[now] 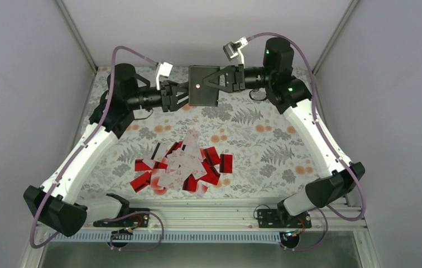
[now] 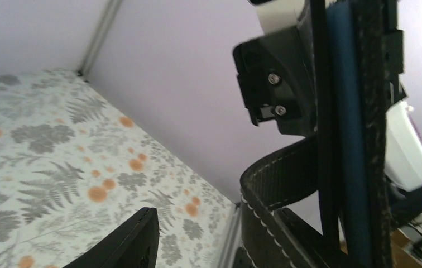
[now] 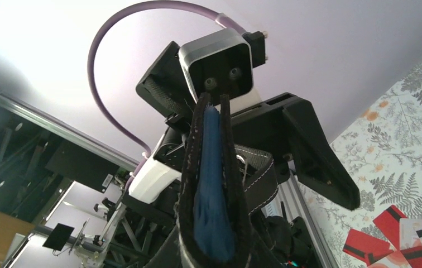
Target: Put the credit cards into the card holder
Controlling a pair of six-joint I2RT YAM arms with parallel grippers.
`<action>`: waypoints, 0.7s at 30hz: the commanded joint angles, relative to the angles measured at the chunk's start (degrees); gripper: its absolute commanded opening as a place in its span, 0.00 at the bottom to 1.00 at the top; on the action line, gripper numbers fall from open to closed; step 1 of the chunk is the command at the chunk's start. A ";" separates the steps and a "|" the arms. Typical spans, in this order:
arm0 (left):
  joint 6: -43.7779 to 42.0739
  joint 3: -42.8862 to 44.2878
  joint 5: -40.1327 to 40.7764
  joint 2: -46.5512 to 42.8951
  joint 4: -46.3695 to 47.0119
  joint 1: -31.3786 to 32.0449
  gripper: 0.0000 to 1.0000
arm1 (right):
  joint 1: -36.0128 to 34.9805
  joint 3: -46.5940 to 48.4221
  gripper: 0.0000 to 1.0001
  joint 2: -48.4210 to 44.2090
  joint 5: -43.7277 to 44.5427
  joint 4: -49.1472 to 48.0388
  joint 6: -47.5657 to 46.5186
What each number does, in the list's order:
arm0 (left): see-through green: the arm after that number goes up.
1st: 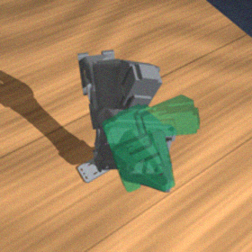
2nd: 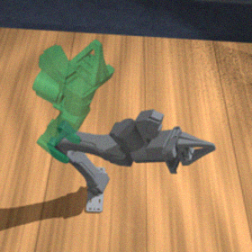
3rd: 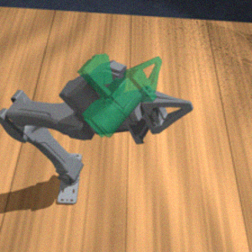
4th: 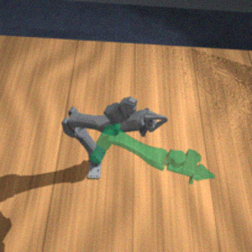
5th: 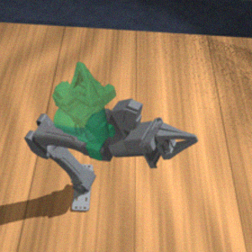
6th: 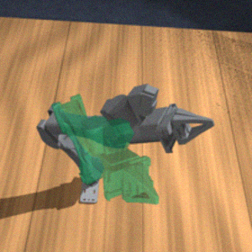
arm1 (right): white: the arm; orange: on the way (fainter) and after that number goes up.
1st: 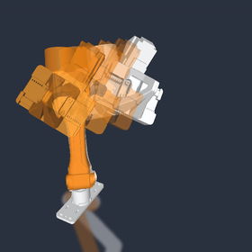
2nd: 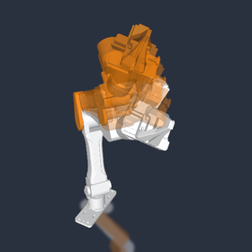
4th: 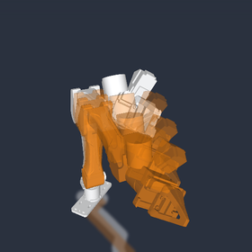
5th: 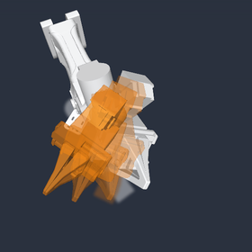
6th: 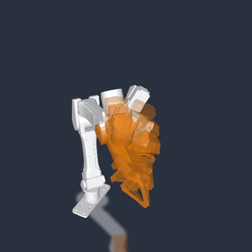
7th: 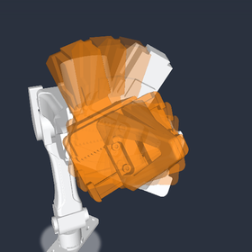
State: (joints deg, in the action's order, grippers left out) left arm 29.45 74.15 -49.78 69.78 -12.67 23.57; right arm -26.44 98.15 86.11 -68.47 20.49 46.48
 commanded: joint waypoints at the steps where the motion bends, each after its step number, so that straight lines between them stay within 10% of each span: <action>1: 2.79 1.69 -8.92 0.37 6.05 0.15 0.51 | 0.09 3.02 0.04 0.74 -3.31 -2.19 0.28; 21: 7.68 4.41 -14.46 4.62 14.55 3.15 0.28 | -0.62 4.16 0.04 1.79 -6.38 -4.93 0.57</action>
State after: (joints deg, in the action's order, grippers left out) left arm 35.88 76.71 -62.24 74.37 -1.87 26.26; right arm -26.50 100.18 87.09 -73.19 17.19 46.52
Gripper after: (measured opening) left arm 0.279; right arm 0.102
